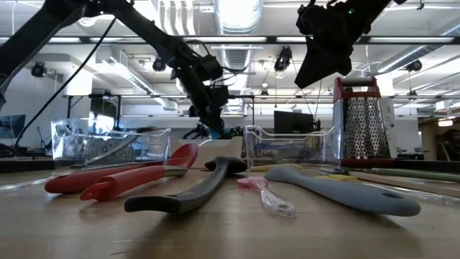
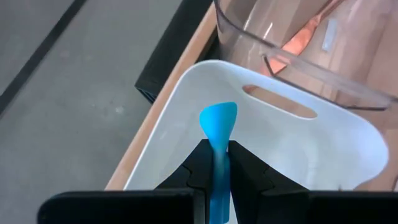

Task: Pick & Place Kitchen Items
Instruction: Put the blue spatula into the white bin

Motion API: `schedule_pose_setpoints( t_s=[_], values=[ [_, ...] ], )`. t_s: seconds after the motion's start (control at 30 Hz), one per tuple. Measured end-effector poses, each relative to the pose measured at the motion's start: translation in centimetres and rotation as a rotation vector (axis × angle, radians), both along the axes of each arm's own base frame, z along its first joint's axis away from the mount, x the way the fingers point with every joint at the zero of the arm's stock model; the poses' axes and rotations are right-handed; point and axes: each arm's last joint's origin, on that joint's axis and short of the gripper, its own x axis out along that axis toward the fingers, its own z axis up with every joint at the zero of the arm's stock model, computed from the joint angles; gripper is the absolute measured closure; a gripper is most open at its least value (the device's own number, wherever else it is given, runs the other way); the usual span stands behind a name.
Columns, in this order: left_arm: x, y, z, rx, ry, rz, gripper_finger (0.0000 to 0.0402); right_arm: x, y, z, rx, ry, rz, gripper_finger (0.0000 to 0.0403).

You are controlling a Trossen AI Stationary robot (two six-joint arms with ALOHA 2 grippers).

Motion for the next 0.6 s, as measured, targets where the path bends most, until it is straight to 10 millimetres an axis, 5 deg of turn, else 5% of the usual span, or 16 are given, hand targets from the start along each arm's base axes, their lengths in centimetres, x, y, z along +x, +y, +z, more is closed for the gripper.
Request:
schedule_pose_setpoints(
  t_s=[0.6],
  values=[
    [1.1,1.0,-4.0,-0.015,0.065,-0.073,0.0367,0.0,-0.2,0.0,-0.003,-0.001,-0.011,0.0312]
  ],
)
